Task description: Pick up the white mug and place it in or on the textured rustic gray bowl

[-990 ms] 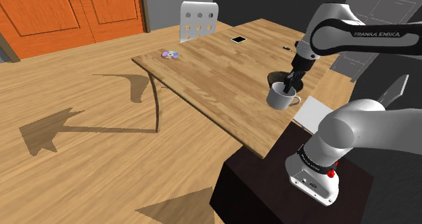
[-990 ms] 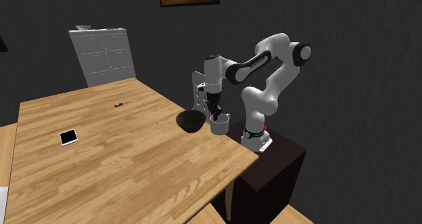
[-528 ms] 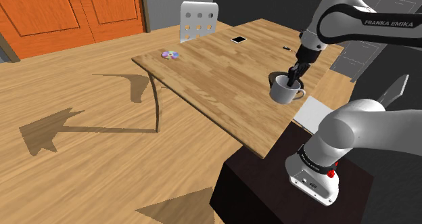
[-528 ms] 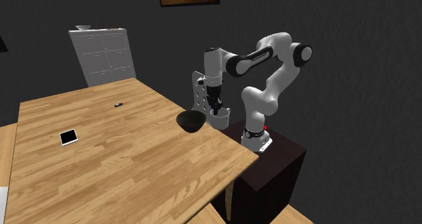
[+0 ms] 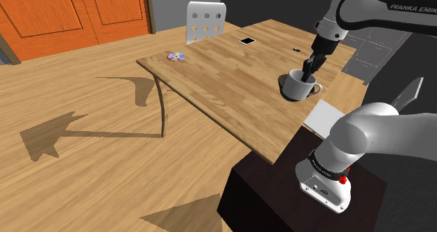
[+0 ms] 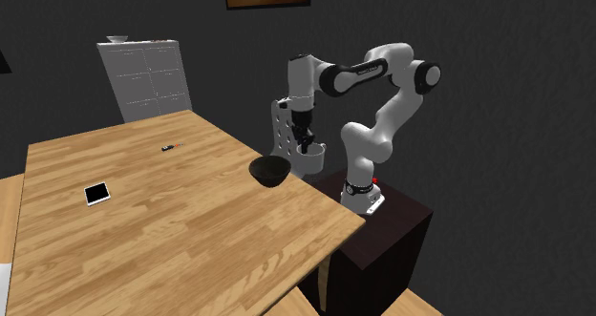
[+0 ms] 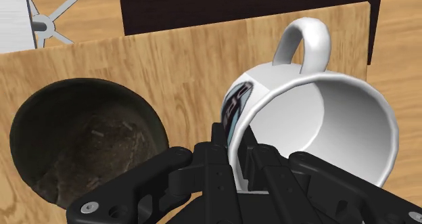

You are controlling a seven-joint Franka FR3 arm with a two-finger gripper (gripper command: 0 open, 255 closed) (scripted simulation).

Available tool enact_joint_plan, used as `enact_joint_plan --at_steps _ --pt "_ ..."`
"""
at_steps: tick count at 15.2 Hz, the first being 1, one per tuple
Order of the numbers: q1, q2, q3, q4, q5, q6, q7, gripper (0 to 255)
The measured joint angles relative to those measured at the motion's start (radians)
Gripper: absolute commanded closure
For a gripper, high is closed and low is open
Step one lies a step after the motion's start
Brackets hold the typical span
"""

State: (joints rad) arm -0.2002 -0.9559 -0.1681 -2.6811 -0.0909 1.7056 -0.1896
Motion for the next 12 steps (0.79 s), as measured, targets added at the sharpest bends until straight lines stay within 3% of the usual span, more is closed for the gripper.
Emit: enact_joint_plan --at_steps 12 --pt "-0.025 0.342 -0.228 0.294 -0.097 0.064 -0.226 255"
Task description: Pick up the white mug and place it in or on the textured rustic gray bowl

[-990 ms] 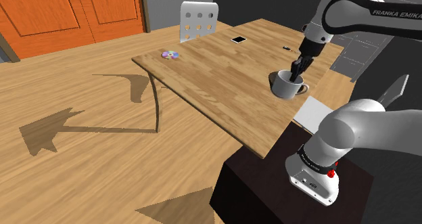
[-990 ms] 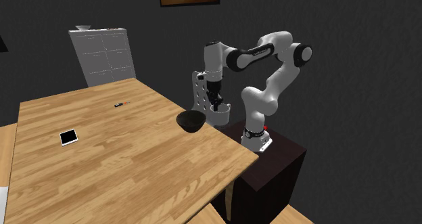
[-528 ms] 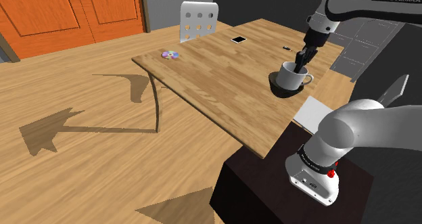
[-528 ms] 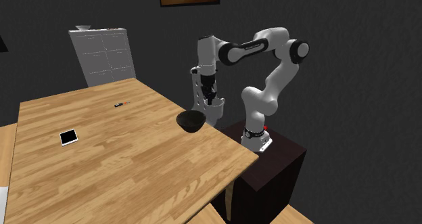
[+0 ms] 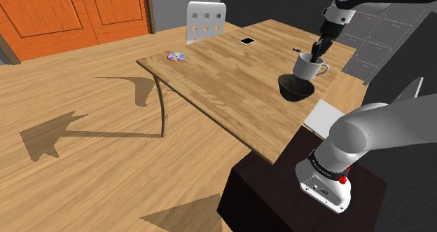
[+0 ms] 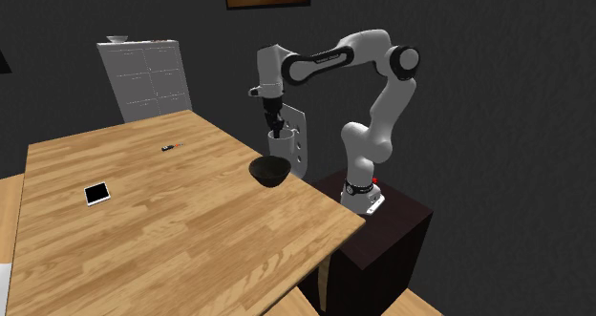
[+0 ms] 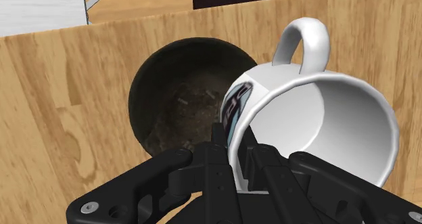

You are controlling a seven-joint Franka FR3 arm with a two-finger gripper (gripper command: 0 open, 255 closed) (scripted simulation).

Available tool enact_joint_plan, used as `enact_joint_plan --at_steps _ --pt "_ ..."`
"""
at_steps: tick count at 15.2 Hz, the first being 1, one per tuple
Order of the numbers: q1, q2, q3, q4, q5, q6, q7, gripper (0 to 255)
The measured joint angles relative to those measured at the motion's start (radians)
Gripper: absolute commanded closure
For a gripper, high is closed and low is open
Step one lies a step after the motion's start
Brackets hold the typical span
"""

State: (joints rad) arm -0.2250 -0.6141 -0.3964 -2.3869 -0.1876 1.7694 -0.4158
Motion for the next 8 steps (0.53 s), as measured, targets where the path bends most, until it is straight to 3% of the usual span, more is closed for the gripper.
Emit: enact_joint_plan --at_steps 2,8 --pt "0.002 0.056 -0.038 0.051 -0.003 0.009 -0.041 255" --pt "0.000 0.083 -0.063 -0.002 -0.011 0.088 -0.055 255"
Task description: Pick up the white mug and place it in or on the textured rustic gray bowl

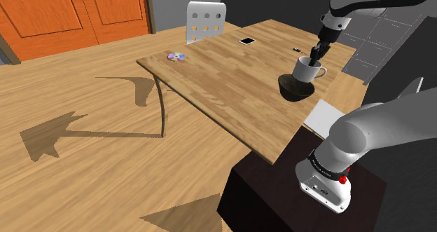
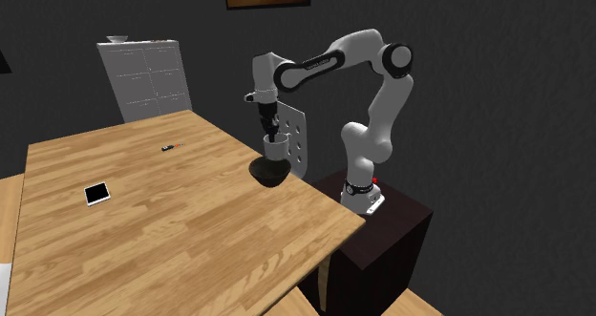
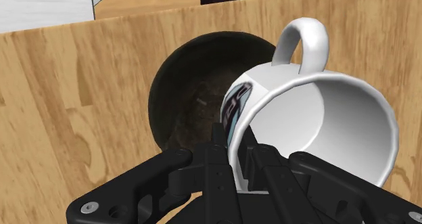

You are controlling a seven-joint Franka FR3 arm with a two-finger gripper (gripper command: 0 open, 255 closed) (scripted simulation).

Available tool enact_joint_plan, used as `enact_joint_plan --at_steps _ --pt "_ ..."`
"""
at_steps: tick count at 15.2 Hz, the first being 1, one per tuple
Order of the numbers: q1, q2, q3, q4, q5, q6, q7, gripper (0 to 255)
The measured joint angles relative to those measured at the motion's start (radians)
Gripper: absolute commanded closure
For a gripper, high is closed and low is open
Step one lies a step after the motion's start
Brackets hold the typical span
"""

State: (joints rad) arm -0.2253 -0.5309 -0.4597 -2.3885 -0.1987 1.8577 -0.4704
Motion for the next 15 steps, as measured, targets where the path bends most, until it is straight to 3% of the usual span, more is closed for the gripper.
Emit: enact_joint_plan --at_steps 11,15 --pt "-0.002 0.041 -0.032 -0.110 -0.011 0.151 -0.007 255" --pt "-0.001 0.047 -0.035 -0.117 -0.011 0.163 -0.008 255"
